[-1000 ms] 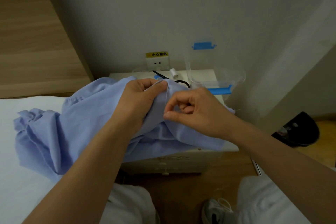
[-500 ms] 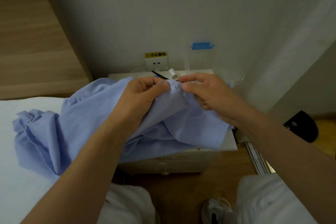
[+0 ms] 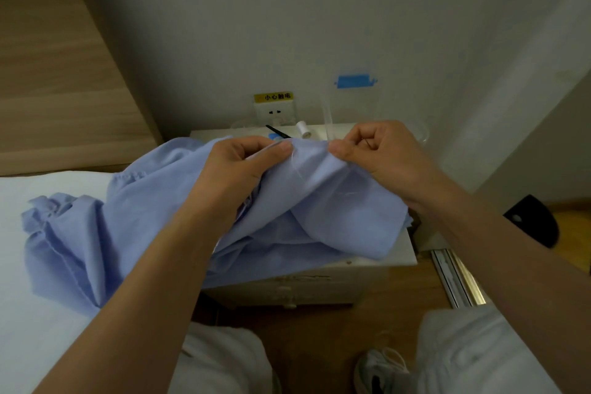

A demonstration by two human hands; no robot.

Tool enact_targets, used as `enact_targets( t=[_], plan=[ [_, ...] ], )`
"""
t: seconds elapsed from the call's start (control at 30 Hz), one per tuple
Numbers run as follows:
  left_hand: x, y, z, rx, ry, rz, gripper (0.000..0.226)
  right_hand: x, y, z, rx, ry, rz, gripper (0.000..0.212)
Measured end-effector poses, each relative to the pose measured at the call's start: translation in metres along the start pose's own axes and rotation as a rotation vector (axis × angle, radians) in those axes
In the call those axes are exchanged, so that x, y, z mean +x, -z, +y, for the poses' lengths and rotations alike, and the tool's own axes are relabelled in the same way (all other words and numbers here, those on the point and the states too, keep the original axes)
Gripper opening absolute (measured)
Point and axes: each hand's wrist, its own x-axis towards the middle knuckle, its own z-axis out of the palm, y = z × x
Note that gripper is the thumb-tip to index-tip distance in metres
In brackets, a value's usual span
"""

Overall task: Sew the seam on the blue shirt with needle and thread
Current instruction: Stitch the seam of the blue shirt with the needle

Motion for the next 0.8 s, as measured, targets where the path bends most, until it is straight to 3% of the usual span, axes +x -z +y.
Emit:
enact_targets(
  t=[0.17,0.27,0.37,0.8],
  plan=[
    [-0.002,-0.001,0.001,0.039,-0.046,-0.059,0.018,0.002,-0.007,0.002,0.067,-0.019,0.043,0.008],
    [-0.003,0.0,0.0,0.033,-0.05,-0.041,0.016,0.0,-0.006,-0.001,0.106,0.11,0.004,0.02],
    [-0.002,0.001,0.0,0.014,-0.035,-0.057,0.015,-0.005,-0.006,-0.005,0.059,0.211,-0.108,0.009],
    [-0.008,-0.002,0.008,-0.002,-0.02,-0.14,0.019,-0.008,-0.004,-0.004,-0.054,0.29,-0.171,0.019]
  ],
)
